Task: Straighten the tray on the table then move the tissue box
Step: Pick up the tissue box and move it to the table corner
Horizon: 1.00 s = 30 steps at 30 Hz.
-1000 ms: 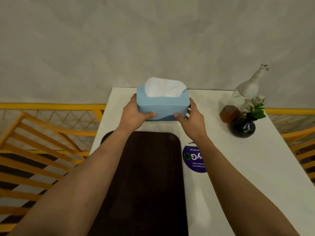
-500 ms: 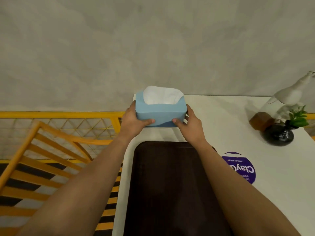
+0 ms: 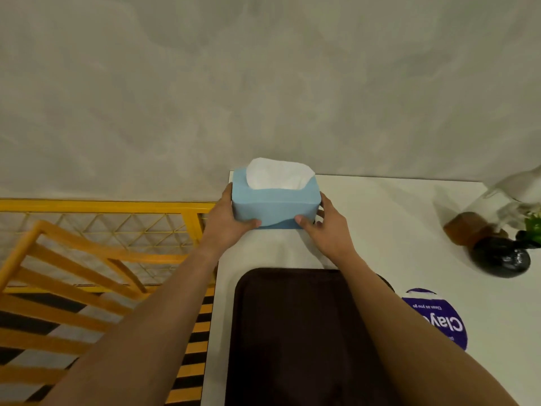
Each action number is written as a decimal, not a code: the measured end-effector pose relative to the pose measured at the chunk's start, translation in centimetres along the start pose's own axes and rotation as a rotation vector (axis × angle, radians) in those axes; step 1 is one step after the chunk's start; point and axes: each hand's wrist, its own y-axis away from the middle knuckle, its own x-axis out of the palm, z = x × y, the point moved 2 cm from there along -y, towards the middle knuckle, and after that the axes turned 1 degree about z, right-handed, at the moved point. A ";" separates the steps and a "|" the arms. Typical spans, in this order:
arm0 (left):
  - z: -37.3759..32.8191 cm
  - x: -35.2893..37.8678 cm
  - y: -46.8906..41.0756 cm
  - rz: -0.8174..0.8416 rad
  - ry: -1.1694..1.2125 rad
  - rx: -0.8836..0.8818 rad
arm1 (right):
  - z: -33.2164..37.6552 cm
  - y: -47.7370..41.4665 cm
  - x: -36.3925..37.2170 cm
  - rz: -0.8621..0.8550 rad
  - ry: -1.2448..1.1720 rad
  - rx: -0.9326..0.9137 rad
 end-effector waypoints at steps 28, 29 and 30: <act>2.1 -0.7 -7.1 0.013 -0.089 -0.134 | -1.9 -8.0 2.1 0.101 0.266 0.001; 2.1 -0.8 -7.2 0.013 -0.089 -0.139 | -1.9 -8.1 2.1 0.104 0.274 0.002; 2.1 -0.8 -7.2 0.016 -0.089 -0.143 | -1.9 -8.3 2.0 0.109 0.284 0.002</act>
